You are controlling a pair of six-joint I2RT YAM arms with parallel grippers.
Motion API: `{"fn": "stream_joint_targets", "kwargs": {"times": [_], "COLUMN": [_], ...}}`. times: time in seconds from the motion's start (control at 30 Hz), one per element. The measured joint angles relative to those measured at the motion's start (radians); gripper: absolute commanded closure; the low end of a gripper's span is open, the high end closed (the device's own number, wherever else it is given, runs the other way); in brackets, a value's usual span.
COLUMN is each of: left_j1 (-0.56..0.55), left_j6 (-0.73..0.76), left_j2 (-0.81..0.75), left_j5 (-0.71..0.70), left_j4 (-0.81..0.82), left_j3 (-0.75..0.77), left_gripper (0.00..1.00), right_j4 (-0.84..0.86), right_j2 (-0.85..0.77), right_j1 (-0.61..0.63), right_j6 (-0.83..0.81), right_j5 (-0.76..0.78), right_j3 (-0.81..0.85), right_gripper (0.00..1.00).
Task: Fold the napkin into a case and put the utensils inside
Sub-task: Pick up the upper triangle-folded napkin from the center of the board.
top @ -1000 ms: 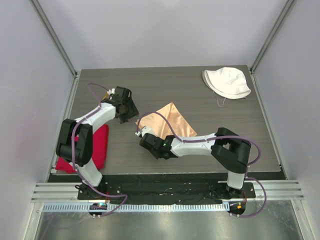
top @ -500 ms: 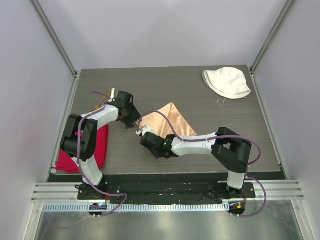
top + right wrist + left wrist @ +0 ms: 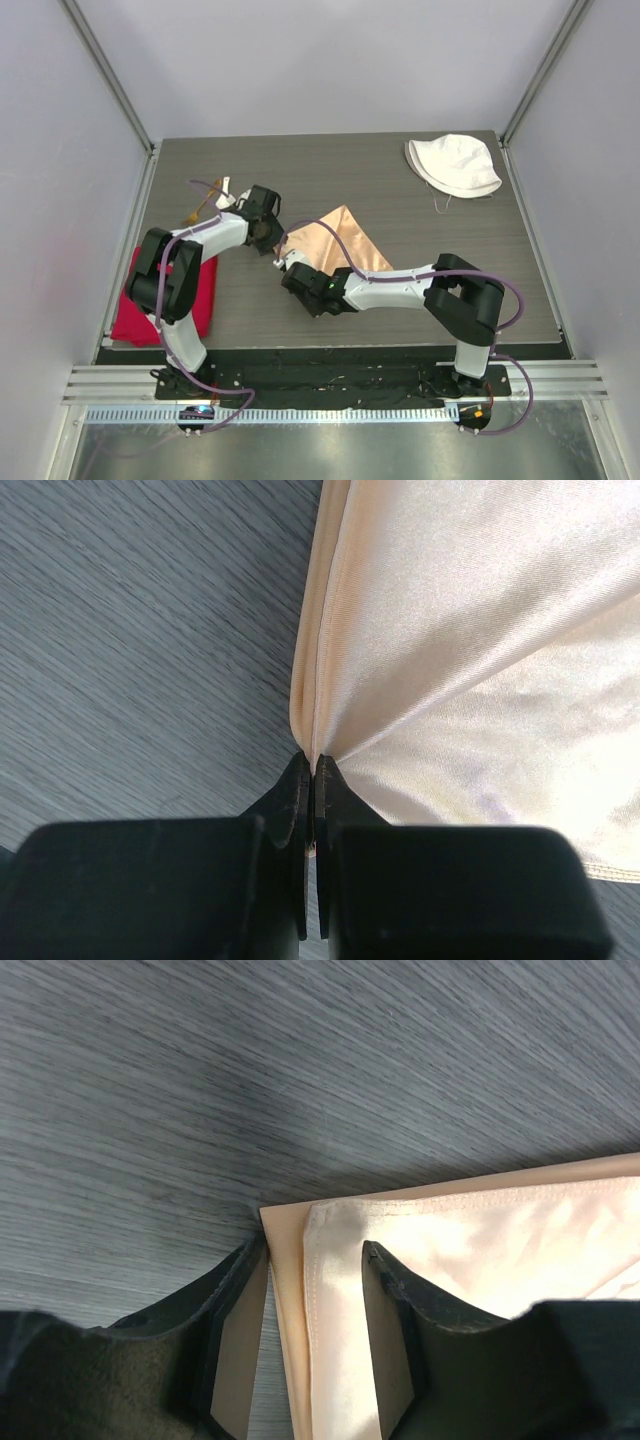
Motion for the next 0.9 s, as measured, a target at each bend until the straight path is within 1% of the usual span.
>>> {"fn": "stream_joint_targets", "kwargs": {"times": [0.07, 0.17, 0.2, 0.27, 0.37, 0.4, 0.6, 0.7, 0.9], "left_j1": [-0.010, -0.020, -0.024, -0.030, -0.033, -0.033, -0.035, -0.035, -0.037], "left_j6": [0.001, 0.005, 0.005, 0.008, 0.015, 0.017, 0.043, 0.052, 0.075], "left_j2": [0.000, 0.006, 0.009, 0.018, 0.035, 0.038, 0.039, 0.033, 0.017], "left_j5": [-0.029, -0.067, -0.074, -0.095, -0.120, -0.125, -0.140, -0.140, -0.138], "left_j4": [-0.003, -0.010, -0.011, -0.010, -0.004, 0.000, 0.040, 0.054, 0.087], "left_j3": [0.000, 0.004, 0.008, 0.017, 0.032, 0.034, 0.021, 0.012, -0.013], "left_gripper": [0.60, 0.62, 0.65, 0.66, 0.76, 0.83, 0.96, 1.00, 1.00], "right_j4": [0.000, 0.000, 0.000, 0.000, 0.000, 0.000, 0.001, 0.001, 0.001], "right_j2": [0.000, 0.000, -0.001, -0.002, -0.002, -0.003, -0.005, -0.005, -0.005], "right_j1": [-0.002, -0.003, -0.003, -0.003, -0.003, -0.003, -0.007, -0.007, -0.007], "right_j6": [0.001, 0.003, 0.004, 0.005, 0.007, 0.008, 0.008, 0.008, 0.008], "right_j5": [-0.008, -0.015, -0.016, -0.022, -0.030, -0.032, -0.042, -0.045, -0.048], "right_j3": [0.000, 0.000, 0.000, 0.000, 0.000, 0.000, 0.000, 0.000, 0.000], "right_gripper": [0.99, 0.99, 0.99, 0.99, 0.99, 0.99, 0.99, 0.99, 0.99]}}
